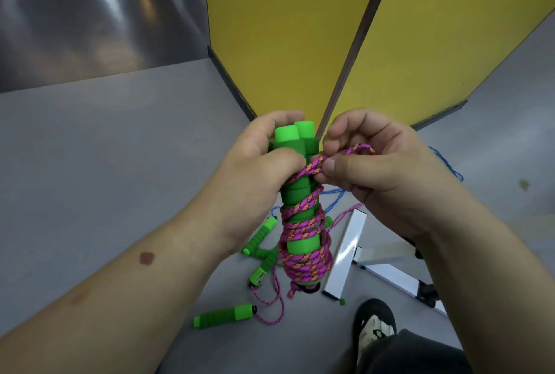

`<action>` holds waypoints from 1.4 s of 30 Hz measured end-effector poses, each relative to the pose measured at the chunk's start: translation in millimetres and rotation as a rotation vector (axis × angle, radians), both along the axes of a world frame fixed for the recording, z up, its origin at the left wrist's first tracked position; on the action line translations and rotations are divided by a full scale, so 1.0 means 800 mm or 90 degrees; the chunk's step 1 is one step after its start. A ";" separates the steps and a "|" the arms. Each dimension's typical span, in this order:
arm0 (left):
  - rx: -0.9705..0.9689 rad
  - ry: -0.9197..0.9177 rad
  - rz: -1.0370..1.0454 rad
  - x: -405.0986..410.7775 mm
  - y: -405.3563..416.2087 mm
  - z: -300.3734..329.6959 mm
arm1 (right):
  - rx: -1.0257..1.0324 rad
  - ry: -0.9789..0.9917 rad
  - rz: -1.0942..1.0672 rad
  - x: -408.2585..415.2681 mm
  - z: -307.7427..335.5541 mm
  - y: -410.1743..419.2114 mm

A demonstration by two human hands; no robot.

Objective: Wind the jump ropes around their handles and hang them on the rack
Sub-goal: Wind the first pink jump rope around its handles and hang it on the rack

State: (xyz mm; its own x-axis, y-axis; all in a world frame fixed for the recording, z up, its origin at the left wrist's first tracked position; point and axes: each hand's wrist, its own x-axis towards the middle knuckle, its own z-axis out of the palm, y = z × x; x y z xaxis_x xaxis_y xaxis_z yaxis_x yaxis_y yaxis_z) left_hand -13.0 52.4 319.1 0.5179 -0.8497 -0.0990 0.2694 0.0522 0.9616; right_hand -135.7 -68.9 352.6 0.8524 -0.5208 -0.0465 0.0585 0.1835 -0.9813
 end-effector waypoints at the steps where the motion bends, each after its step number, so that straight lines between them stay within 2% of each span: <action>1: 0.000 0.004 -0.003 -0.001 -0.001 0.000 | -0.023 -0.005 -0.005 0.000 0.000 0.000; 6: 0.014 0.013 -0.020 -0.005 -0.003 -0.001 | -0.272 0.074 -0.048 -0.005 0.004 0.003; 9: 0.034 -0.035 -0.041 -0.005 0.001 0.001 | -0.334 0.100 -0.087 -0.004 0.007 0.008; 12: 0.037 -0.075 -0.064 -0.008 0.007 0.009 | -0.296 0.106 -0.123 0.000 0.004 0.012; 15: 0.037 -0.165 -0.080 -0.013 0.011 0.015 | -0.236 0.105 -0.146 0.003 -0.002 0.011; 20: 0.029 -0.285 -0.078 -0.011 0.012 0.013 | -0.060 0.056 -0.153 0.007 -0.002 0.011; 23: 0.027 -0.335 -0.076 -0.012 0.013 0.012 | -0.031 0.061 -0.146 0.005 0.002 0.009; 26: 0.026 -0.325 -0.078 -0.009 0.013 0.008 | 0.020 0.077 -0.122 0.002 0.003 0.003; 32: -0.015 -0.218 -0.074 -0.001 0.017 0.008 | 0.057 0.149 -0.116 0.005 -0.004 0.002; 37: -0.036 -0.178 -0.134 -0.008 0.017 0.010 | -0.001 0.145 -0.098 0.003 -0.005 0.004; 42: -0.069 -0.144 -0.071 0.001 0.019 0.010 | -0.121 0.166 -0.081 0.001 -0.002 0.000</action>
